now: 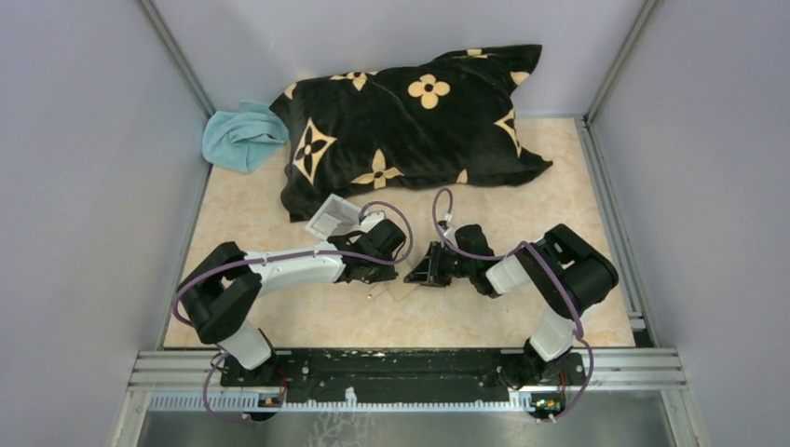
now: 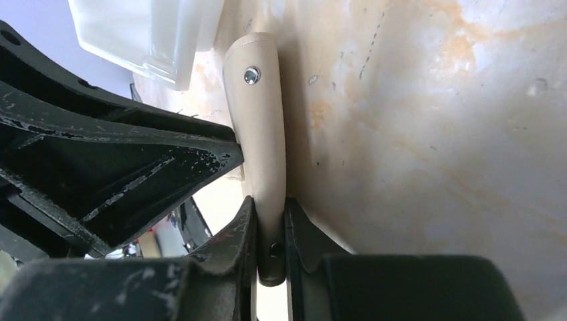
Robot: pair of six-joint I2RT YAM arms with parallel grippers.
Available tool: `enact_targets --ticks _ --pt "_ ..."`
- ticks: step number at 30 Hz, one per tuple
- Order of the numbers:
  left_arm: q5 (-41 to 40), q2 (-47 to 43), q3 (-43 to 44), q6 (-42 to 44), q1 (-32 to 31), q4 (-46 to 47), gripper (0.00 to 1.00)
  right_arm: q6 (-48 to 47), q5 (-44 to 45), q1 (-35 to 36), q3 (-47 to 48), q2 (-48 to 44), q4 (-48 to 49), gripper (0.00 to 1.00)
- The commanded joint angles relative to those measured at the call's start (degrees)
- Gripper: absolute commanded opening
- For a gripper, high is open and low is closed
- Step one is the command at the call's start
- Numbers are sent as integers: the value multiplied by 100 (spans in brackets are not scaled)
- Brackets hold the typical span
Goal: Put the credit cards into the card holder
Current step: Close the card holder at the center of the board.
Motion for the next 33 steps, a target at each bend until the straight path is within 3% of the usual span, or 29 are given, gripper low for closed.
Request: enact_targets --ticks 1,3,8,16,24,29,33 --pt "211 479 -177 23 14 -87 30 -4 -83 65 17 137 -85 6" --pt "141 459 -40 24 10 -188 31 -114 -11 65 144 -54 -359 0" --pt "-241 208 472 -116 8 -700 41 -800 588 65 667 -1139 -1942 0" --pt "-891 -578 856 -613 19 -1182 47 -2240 2754 56 1975 -2561 -5176 0" --pt "-1255 -1785 66 -1451 14 -1378 47 -3108 4705 139 2803 -2761 -6727 0" --pt "-1204 -2389 -520 -1831 13 -1443 47 -3376 6292 738 3346 -2341 -7492 0" --pt "-1201 -2581 -658 -1961 0 -1590 47 -3189 6861 1300 3512 -1839 -7795 0"
